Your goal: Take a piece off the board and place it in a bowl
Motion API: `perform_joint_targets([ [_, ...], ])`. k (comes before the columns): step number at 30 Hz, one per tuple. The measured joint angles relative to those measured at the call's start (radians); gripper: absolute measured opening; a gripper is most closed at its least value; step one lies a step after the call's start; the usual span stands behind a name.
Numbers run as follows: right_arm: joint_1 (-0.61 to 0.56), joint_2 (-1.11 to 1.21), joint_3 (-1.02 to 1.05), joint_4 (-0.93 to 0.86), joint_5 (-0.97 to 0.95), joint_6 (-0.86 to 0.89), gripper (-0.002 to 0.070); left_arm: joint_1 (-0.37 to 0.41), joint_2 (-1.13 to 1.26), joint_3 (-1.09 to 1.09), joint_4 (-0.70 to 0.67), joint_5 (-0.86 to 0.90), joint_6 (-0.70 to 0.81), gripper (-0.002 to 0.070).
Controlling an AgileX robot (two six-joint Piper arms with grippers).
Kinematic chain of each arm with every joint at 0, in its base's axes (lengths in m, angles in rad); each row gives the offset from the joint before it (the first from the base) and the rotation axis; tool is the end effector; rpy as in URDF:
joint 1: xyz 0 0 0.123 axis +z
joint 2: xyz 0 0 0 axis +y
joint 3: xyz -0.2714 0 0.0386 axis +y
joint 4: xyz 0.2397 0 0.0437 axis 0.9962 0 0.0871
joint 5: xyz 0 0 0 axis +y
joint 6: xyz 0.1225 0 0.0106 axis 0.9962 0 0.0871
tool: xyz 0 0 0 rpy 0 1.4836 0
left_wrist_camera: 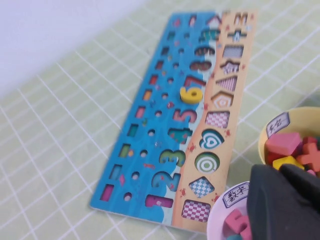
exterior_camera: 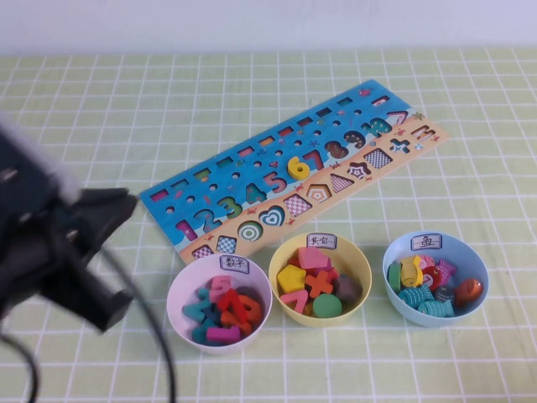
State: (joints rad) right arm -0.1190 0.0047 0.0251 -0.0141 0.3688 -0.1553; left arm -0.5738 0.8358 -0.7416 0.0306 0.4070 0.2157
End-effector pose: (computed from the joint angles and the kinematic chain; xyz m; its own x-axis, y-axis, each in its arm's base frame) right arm 0.0860 -0.0109 0.1616 -0.3206 -0.1305 -0.9382 0.0708 0.9844 -0.1611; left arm 0.1704 -0.1084 0.3216 -0.1990 0.4160 -0.8873 0.5992 0.7681 0.2257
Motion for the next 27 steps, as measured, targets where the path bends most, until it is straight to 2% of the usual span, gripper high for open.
perform_joint_targets([
  [6,0.0,0.0,0.0,0.0,0.0,0.0,-0.0017,0.0,-0.176,0.065,0.0,0.086,-0.01,-0.0002],
  [14,0.0,0.0,0.0,0.0,0.0,0.0,-0.0017,0.0,-0.223,0.067,0.029,0.228,-0.023,-0.0002],
  [20,0.0,0.0,0.0,0.0,0.0,0.0,-0.0017,0.0,-0.288,0.075,0.127,0.39,-0.242,-0.0002],
  [24,0.0,0.0,0.0,0.0,0.0,0.0,-0.0017,0.007,-0.377,0.154,0.214,0.32,-0.302,-0.0003],
  [27,0.0,0.0,0.0,0.0,0.0,0.0,-0.0017,0.041,-0.47,0.274,0.272,0.164,-0.337,-0.0003],
])
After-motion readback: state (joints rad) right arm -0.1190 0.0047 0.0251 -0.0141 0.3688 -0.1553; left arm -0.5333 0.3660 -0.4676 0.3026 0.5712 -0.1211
